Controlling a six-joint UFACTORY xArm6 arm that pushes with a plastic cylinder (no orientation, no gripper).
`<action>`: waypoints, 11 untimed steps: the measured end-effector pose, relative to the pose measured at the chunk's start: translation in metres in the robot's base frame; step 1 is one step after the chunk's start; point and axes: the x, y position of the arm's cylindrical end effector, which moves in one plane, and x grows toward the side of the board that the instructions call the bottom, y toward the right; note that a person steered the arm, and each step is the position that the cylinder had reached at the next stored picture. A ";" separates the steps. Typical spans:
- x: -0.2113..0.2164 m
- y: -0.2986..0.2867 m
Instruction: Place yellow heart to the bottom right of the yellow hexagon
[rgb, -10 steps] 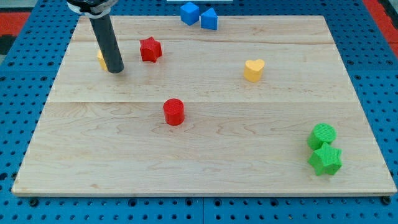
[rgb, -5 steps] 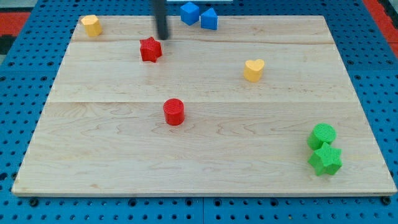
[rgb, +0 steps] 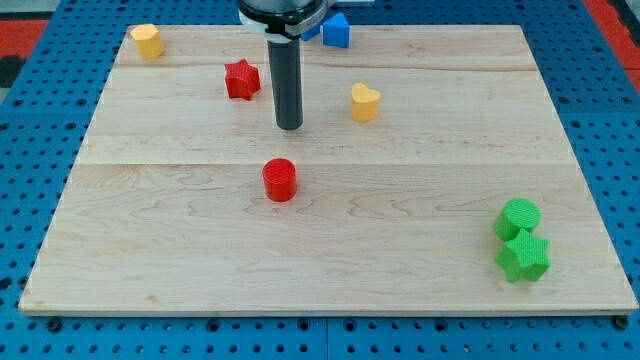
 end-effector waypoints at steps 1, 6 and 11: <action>0.022 0.103; -0.072 0.020; -0.018 -0.111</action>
